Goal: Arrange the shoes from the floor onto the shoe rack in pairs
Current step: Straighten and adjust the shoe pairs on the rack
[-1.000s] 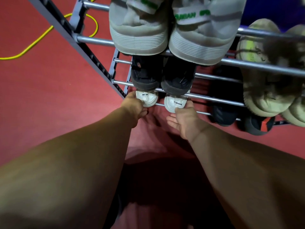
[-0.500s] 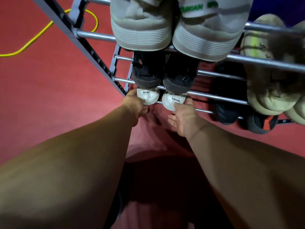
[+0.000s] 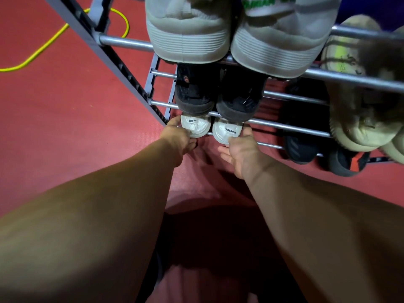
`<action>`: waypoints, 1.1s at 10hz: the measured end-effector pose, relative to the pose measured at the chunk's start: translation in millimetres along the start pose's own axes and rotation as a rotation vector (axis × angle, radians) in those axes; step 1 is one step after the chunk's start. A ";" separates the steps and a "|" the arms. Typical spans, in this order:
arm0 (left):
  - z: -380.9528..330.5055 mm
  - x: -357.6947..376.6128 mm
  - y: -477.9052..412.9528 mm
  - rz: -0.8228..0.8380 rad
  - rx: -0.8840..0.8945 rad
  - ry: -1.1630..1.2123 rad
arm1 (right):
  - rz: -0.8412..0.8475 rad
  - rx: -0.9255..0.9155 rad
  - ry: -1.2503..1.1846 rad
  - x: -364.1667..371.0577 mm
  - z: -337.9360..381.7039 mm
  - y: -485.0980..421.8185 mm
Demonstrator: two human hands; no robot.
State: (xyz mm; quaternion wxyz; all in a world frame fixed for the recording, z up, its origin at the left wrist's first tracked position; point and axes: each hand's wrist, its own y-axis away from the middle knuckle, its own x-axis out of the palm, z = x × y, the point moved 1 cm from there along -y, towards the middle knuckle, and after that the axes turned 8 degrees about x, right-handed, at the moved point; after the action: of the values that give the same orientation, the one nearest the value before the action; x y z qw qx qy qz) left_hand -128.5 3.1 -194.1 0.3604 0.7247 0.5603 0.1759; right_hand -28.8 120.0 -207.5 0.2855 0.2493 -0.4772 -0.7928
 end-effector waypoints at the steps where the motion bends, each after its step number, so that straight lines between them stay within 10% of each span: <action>1: -1.3 -0.6 3.7 -0.007 -0.016 0.045 | -0.013 -0.012 0.027 -0.6 0.2 1.2; 6: 18.5 5.6 16.2 -0.070 -0.069 0.061 | 0.074 -0.015 0.109 -13.8 2.5 23.3; 7: 19.9 17.4 45.8 -0.065 -0.099 -0.438 | 0.078 0.043 0.113 -34.3 1.0 33.7; 8: 17.8 40.4 70.8 -0.045 -0.171 -0.357 | 0.102 0.078 0.173 -69.9 0.2 44.7; 11: 40.4 156.9 117.6 0.330 -0.224 -0.219 | -0.082 0.156 0.082 -202.6 -10.8 56.5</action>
State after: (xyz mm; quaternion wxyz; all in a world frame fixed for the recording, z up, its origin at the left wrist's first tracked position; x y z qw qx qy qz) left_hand 27.3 124.1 -160.2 0.4634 0.7768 0.3689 0.2138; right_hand 134.9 231.8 -136.4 0.2518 0.3222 -0.5148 -0.7535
